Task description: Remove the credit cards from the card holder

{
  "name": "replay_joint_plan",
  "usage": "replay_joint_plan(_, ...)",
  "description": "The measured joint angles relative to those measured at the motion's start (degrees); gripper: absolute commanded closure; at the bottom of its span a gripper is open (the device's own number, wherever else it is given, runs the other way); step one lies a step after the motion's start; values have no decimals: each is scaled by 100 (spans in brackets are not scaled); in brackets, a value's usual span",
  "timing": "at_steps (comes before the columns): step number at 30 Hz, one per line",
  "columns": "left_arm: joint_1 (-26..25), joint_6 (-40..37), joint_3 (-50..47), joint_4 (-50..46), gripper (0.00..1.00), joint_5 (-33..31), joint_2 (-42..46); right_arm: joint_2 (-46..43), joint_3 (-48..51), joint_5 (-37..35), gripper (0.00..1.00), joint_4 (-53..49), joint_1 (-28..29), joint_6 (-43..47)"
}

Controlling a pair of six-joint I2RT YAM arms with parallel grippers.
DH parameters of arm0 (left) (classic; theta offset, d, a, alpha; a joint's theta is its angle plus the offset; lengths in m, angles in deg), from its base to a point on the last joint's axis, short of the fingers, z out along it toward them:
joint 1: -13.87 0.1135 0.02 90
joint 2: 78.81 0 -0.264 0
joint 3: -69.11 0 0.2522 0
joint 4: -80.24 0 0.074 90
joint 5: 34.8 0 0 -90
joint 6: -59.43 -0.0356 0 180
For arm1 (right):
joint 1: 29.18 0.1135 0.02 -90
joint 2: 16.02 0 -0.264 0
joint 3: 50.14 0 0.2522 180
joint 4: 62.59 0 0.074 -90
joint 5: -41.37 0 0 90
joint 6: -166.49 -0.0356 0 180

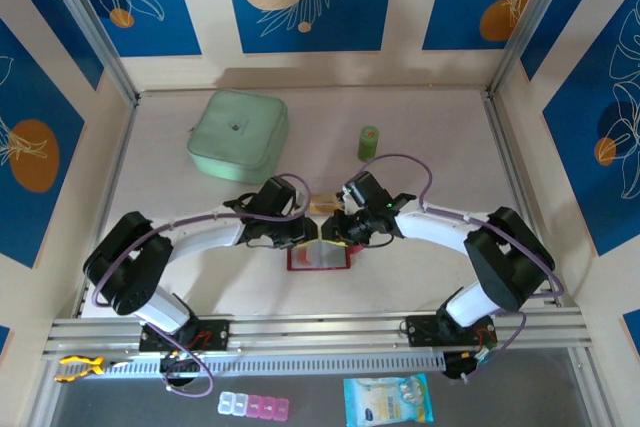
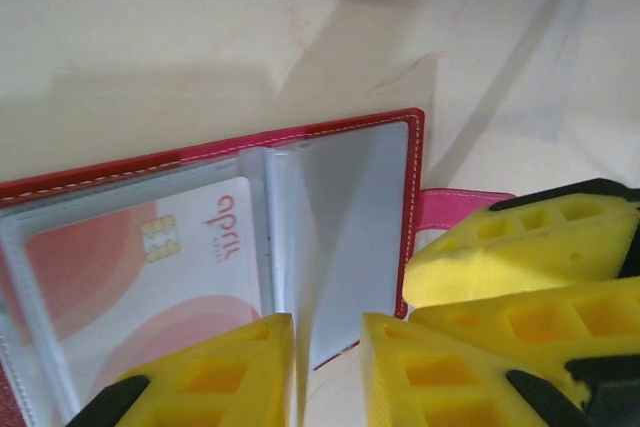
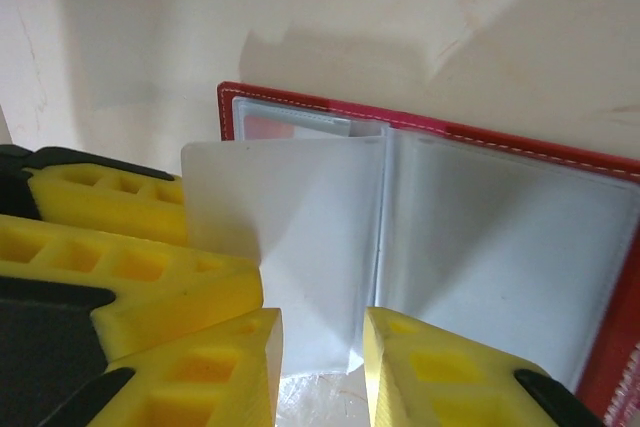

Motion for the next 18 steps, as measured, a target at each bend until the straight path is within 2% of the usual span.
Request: replay_joint_plan(18,-350,-9,833,-175,77,175,-922,-1093,570,-262,69,-651,-741,166)
